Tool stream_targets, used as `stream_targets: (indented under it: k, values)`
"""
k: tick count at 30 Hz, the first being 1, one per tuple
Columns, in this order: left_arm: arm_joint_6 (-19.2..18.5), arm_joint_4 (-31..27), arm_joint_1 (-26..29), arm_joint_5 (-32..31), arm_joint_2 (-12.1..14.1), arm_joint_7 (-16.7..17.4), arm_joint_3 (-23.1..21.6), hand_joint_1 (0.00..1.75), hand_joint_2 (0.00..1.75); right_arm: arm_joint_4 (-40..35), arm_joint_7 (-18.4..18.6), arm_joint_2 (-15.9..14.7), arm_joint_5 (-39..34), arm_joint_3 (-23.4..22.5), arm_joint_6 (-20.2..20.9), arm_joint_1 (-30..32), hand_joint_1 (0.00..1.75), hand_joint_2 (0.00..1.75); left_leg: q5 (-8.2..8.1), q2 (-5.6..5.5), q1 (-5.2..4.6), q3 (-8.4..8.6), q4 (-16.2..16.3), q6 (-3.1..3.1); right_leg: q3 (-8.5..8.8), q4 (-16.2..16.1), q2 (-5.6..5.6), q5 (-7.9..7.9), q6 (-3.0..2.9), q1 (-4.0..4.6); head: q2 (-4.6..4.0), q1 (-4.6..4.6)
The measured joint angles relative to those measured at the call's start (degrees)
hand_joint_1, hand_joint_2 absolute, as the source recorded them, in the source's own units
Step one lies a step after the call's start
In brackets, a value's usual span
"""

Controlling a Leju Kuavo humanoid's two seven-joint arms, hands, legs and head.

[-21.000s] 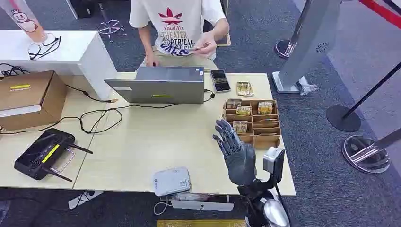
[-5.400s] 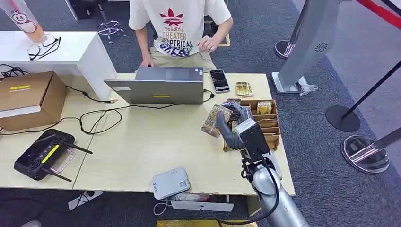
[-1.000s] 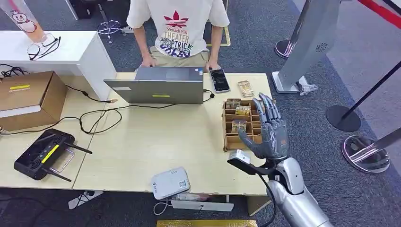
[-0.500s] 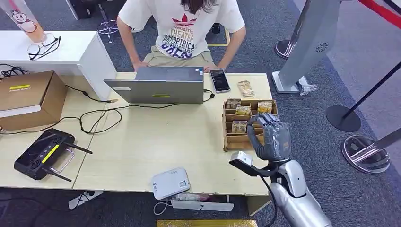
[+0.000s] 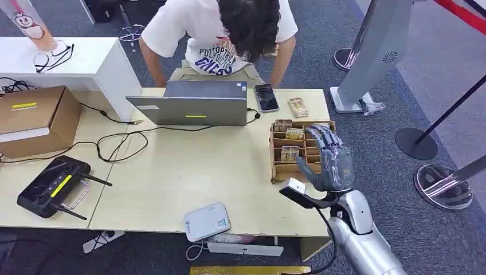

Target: Pass the card to the sensor for recognition and then transmit it.

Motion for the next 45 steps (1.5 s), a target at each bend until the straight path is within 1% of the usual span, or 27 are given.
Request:
stream_targets:
  k: [2, 8, 10, 12, 13, 14, 15, 17, 20, 24, 27, 28, 31, 32, 33, 37, 39, 40, 41, 45]
  values:
    - [0.0, 0.0, 0.0, 0.0, 0.1, 0.0, 0.0, 0.0, 0.0, 0.8, 0.0, 0.0, 0.0, -0.3, 0.1, -0.3, 0.54, 1.75, 0.0, 0.0, 0.0, 0.0, 0.0, 0.0, 0.0, 0.0, 0.0, 0.0, 0.0, 0.0, 0.0, 0.0]
    - [0.1, 0.0, 0.0, 0.3, 0.1, 0.2, 0.1, 0.0, 0.0, 2.9, 0.9, 0.0, 1.2, -0.5, -0.1, -0.7, 0.59, 1.75, 0.0, -0.01, 0.01, -0.01, 0.0, 0.0, -0.01, 0.0, -0.01, 0.0, 0.0, 0.0, 0.0, 0.0]
    - [0.1, 0.0, 0.0, 0.3, 0.1, 0.2, 0.1, 0.0, 0.0, 3.3, 1.0, 0.1, 1.3, -0.5, 0.0, -0.8, 0.75, 1.75, 0.0, -0.01, 0.01, -0.01, 0.0, 0.0, -0.01, 0.0, -0.01, 0.0, 0.0, 0.0, 0.0, -0.02]
    - [0.1, 0.0, 0.0, 0.3, 0.1, 0.2, 0.1, 0.0, 0.0, 3.6, 1.2, 0.2, 1.4, -0.7, 0.0, -0.9, 0.72, 1.75, 0.0, 0.0, 0.0, -0.01, 0.0, 0.0, -0.01, 0.0, -0.01, 0.0, 0.0, 0.0, 0.0, 0.0]
    - [0.1, 0.0, 0.0, 0.3, 0.1, 0.2, 0.2, 0.0, 0.0, 3.8, 1.3, 0.2, 1.5, -0.7, 0.0, -0.9, 0.73, 1.75, 0.0, -0.01, 0.0, -0.01, 0.0, 0.0, 0.0, 0.0, -0.01, 0.0, 0.0, 0.0, 0.0, 0.0]
    - [0.1, 0.0, 0.0, 0.2, 0.1, 0.2, 0.2, 0.0, 0.0, 3.9, 1.4, 0.2, 1.6, -0.7, 0.0, -1.0, 0.7, 1.75, 0.0, -0.01, 0.0, -0.01, 0.0, 0.0, 0.0, 0.0, -0.01, 0.0, 0.0, 0.0, 0.0, 0.0]
    - [0.1, 0.0, 0.0, 0.2, 0.1, 0.2, 0.2, 0.0, 0.0, 4.1, 1.4, 0.2, 1.8, -0.8, 0.1, -1.0, 0.72, 1.75, 0.0, -0.01, 0.0, -0.01, 0.0, 0.0, 0.0, 0.0, -0.01, 0.0, 0.0, 0.0, 0.0, 0.0]
    - [0.1, 0.0, 0.0, 0.2, 0.1, 0.2, 0.3, 0.0, 0.0, 4.3, 1.5, 0.2, 2.1, -0.9, 0.4, -1.1, 0.7, 1.75, 0.0, -0.01, 0.0, -0.02, 0.0, 0.0, 0.0, 0.0, -0.01, 0.0, 0.0, 0.0, 0.0, 0.0]
    - [0.1, 0.0, 0.0, 0.2, 0.1, 0.2, 0.4, 0.0, 0.0, 4.8, 1.6, 0.3, 2.7, -0.9, 0.9, -1.5, 0.73, 1.75, 0.0, 0.0, 0.0, -0.02, 0.0, 0.0, 0.0, 0.0, -0.01, 0.0, 0.0, 0.0, 0.0, 0.0]
    - [0.1, 0.0, 0.0, 0.2, 0.1, 0.2, 0.4, 0.0, 0.0, 5.8, 1.6, 0.7, 3.2, -0.9, 1.3, -2.5, 0.7, 1.75, 0.0, 0.0, 0.0, -0.02, 0.0, 0.0, -0.01, 0.0, 0.0, 0.0, 0.0, 0.0, 0.0, 0.0]
    - [0.2, 0.0, 0.0, 0.2, 0.1, 0.2, 0.4, 0.0, 0.0, 6.8, 1.4, 0.9, 3.2, -0.9, 1.5, -3.5, 0.58, 1.75, 0.0, 0.0, 0.0, -0.02, 0.0, 0.0, 0.0, 0.0, -0.01, 0.0, 0.0, 0.0, 0.0, -0.02]
    - [0.2, 0.0, 0.0, 0.2, 0.1, 0.2, 0.4, 0.0, 0.0, 7.2, 1.4, 1.0, 3.2, -0.9, 1.8, -3.9, 0.63, 1.75, 0.0, 0.0, 0.0, -0.02, 0.0, 0.0, 0.0, 0.0, 0.0, 0.0, 0.0, 0.0, 0.0, 0.0]
    - [0.2, 0.0, 0.0, 0.2, 0.2, 0.4, 0.4, 0.0, 0.0, 8.8, 1.1, 1.1, 3.1, -0.9, 2.2, -5.4, 0.59, 1.75, 0.0, 0.0, 0.0, -0.01, 0.0, 0.0, -0.01, 0.0, 0.0, 0.0, 0.0, 0.0, 0.0, 0.0]
    - [0.2, 0.0, 0.0, 0.2, 0.2, 0.5, 0.4, 0.0, 0.0, 9.4, 0.9, 1.2, 3.1, -0.9, 2.2, -5.9, 0.63, 1.75, 0.01, 0.0, 0.0, -0.01, 0.0, 0.0, 0.0, 0.0, 0.0, 0.0, 0.0, 0.0, 0.0, -0.02]
    - [0.2, 0.0, 0.0, 0.2, 0.2, 0.6, 0.5, 0.0, 0.0, 9.8, 0.9, 1.2, 3.1, -0.9, 2.2, -6.2, 0.61, 1.75, 0.01, -0.01, 0.0, -0.02, 0.0, 0.0, 0.0, 0.0, -0.01, 0.0, 0.0, 0.0, 0.0, 0.0]
    - [0.2, 0.0, 0.0, 0.2, 0.2, 0.7, 0.5, 0.0, 0.0, 11.9, 0.5, 1.3, 2.9, -0.9, 2.1, -7.8, 0.7, 1.75, 0.01, -0.01, 0.0, -0.02, 0.0, 0.0, 0.0, 0.0, -0.01, 0.01, 0.0, 0.0, 0.0, 0.0]
    - [0.2, 0.0, 0.0, 0.2, 0.2, 0.7, 0.5, 0.0, 0.0, 13.2, 0.2, 1.3, 2.7, -0.9, 2.1, -8.7, 0.7, 1.75, 0.01, -0.01, 0.0, -0.02, 0.0, 0.0, 0.0, 0.0, -0.01, 0.01, 0.0, 0.0, 0.0, 0.0]
    - [0.2, 0.0, 0.0, 0.2, 0.2, 0.7, 0.5, 0.0, 0.0, 13.9, 0.0, 1.3, 2.5, -0.9, 2.1, -9.3, 0.77, 1.75, 0.01, -0.01, 0.0, -0.02, 0.0, 0.0, 0.0, 0.0, -0.01, 0.01, 0.0, 0.0, 0.0, 0.0]
    - [0.2, 0.0, 0.0, 0.2, 0.2, 0.7, 0.5, 0.0, 0.0, 14.6, -0.2, 1.3, 2.2, -0.9, 2.1, -9.8, 0.79, 1.75, 0.01, -0.01, 0.0, -0.02, 0.0, 0.0, 0.0, 0.0, -0.01, 0.01, 0.0, 0.0, 0.0, 0.0]
    - [0.2, 0.0, 0.0, 0.2, 0.2, 0.5, 0.5, 0.0, 0.0, 17.1, -0.8, 1.4, 1.9, -0.9, 2.1, -11.4, 0.82, 1.75, 0.01, -0.01, 0.0, -0.01, 0.0, 0.0, 0.0, 0.0, -0.01, 0.01, 0.0, 0.0, 0.0, 0.0]
